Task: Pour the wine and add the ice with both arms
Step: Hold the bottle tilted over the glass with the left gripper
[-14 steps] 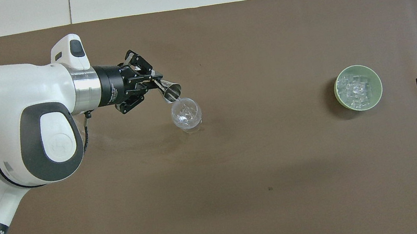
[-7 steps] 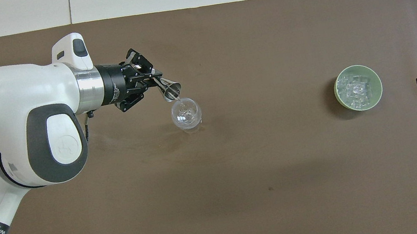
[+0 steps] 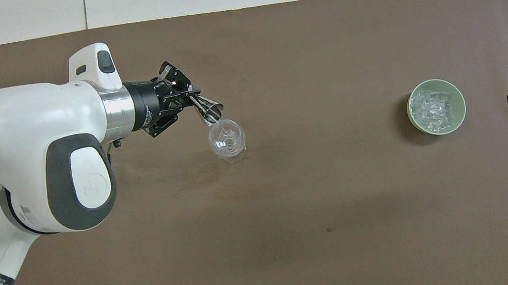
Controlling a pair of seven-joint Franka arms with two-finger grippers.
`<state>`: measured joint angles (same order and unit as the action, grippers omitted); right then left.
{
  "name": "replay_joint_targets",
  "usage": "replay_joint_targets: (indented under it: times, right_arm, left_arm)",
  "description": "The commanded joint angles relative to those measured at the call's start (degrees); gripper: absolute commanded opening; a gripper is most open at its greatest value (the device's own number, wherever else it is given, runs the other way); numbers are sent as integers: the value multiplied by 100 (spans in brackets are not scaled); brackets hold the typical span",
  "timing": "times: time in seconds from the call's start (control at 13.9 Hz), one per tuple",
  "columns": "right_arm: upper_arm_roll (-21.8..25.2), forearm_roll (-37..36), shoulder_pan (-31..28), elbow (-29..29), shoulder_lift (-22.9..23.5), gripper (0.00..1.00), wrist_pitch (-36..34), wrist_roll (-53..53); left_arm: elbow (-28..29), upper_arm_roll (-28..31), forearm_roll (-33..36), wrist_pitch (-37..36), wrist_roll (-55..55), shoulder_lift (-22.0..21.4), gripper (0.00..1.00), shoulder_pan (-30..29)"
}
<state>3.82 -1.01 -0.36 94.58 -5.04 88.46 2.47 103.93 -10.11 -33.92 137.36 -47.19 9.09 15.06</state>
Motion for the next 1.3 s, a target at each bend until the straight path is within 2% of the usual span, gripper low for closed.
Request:
replay_joint_targets:
  times: [0.0,0.94,1.23]
  right_arm:
    - [-13,75,-87,69,-103,100,-30,-132]
    - [-13,75,-87,69,-103,100,-30,-141]
    - [-4,75,-87,78,-103,100,-30,-141]
  left_arm:
    - [286,80,114,300,121,-223,0,137]
    - [672,89,123,976,1238,-381,0,252]
    - [1032,80,132,1634,1791,-513,0,383]
